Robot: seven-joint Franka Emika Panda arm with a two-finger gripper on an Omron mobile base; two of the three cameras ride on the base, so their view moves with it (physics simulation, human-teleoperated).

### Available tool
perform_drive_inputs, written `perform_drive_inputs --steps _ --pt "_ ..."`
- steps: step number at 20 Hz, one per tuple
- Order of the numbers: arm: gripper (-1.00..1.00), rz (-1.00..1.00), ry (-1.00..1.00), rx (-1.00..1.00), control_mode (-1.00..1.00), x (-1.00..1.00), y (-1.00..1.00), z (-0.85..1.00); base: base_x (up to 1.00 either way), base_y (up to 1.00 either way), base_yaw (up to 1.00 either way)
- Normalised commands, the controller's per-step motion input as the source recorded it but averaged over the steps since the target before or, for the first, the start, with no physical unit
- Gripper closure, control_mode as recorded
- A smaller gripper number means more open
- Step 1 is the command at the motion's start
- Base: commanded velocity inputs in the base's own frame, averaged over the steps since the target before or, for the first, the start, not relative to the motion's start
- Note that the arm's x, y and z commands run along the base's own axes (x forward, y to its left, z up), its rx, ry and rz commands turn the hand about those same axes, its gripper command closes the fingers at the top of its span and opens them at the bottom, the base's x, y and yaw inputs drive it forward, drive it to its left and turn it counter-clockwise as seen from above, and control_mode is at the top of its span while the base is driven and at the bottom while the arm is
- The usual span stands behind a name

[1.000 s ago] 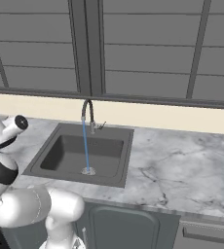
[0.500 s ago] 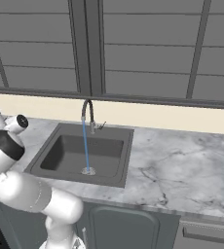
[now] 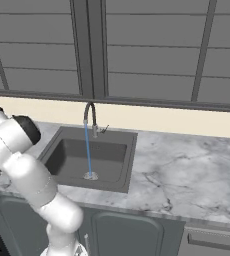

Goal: Turn on the sink faucet and place the jug under the water for a few seconds to fill it up.

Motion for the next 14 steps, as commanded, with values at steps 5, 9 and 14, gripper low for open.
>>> perform_drive_inputs --steps 5,9,14 --pt "-1.0 0.02 0.0 0.0 -1.0 0.07 0.38 -0.22 0.0 0.0 0.0" --pt "-1.0 0.0 0.02 0.0 -1.0 0.19 0.37 -0.17 0.0 0.0 0.0" --pt "-1.0 0.01 0.0 0.0 -1.0 0.07 -0.06 -0.05 0.0 0.0 0.0"
